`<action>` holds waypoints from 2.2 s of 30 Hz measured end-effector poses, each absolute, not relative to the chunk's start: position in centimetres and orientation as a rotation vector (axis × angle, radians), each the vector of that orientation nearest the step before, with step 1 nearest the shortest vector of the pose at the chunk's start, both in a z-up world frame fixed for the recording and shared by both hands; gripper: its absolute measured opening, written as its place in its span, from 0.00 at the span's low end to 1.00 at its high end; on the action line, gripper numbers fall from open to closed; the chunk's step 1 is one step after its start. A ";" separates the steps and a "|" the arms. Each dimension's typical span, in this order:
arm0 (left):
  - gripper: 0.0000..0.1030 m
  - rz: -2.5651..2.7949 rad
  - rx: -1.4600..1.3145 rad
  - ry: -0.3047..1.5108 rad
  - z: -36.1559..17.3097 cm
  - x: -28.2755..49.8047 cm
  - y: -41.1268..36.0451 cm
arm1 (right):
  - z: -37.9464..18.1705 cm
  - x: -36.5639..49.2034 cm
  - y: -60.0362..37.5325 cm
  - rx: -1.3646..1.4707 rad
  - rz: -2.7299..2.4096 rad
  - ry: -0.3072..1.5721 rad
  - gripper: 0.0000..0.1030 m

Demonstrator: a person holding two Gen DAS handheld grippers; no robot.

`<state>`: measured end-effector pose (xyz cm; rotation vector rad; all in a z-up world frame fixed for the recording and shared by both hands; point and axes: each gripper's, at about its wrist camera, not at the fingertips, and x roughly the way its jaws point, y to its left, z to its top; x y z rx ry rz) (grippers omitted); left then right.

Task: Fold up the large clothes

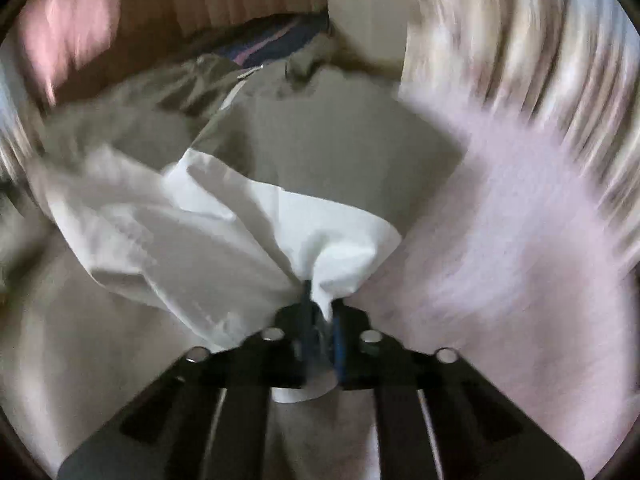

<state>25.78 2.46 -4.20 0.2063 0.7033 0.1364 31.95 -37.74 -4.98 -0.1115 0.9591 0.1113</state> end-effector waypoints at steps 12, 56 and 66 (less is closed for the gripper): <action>0.94 0.064 0.230 0.740 -6.8 22.7 -0.7 | 0.3 30.9 -51.3 -0.121 -0.124 0.924 0.00; 0.97 0.419 -0.061 0.826 -7.5 -1.9 20.7 | 8.0 20.3 -36.9 -0.051 0.207 0.616 0.85; 0.57 0.388 -0.133 0.886 -11.1 -2.3 22.4 | 6.7 21.6 -36.1 -0.061 0.205 0.635 0.85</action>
